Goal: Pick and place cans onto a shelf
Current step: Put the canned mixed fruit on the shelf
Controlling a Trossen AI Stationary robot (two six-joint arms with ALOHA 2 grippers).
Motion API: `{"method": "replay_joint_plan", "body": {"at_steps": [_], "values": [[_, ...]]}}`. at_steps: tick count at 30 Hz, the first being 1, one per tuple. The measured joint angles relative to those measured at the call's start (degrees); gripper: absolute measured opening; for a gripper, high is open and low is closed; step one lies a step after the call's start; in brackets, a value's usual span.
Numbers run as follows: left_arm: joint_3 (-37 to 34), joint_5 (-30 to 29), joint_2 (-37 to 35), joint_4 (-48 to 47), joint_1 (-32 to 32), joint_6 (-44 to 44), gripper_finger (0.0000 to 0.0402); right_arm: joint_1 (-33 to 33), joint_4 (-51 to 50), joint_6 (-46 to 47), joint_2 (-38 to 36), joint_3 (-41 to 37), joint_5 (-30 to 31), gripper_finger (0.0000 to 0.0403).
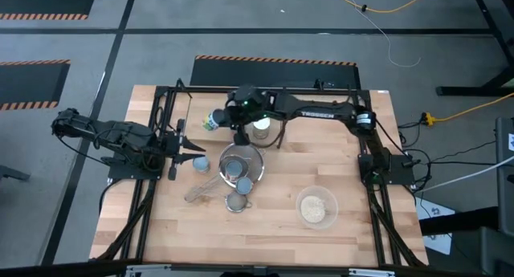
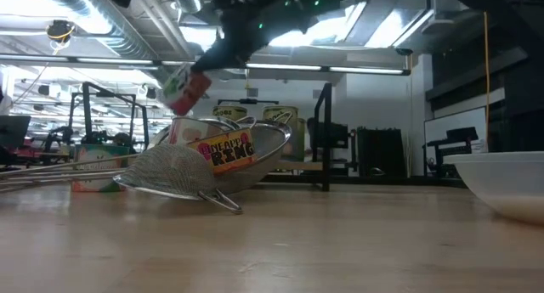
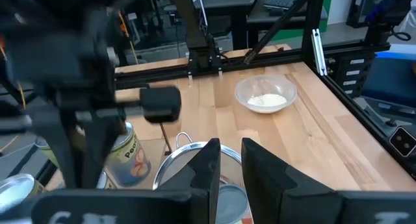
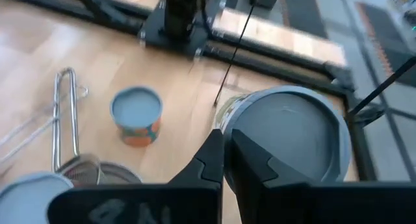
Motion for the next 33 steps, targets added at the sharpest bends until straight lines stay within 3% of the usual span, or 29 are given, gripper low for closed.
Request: {"method": "replay_joint_plan", "body": {"at_steps": [33], "values": [[0.0, 0.0, 0.0, -0.2, 0.0, -0.4, 0.0056, 0.8, -2.2, 0.0, 2.9, -0.4, 0.2, 0.0017]]}}
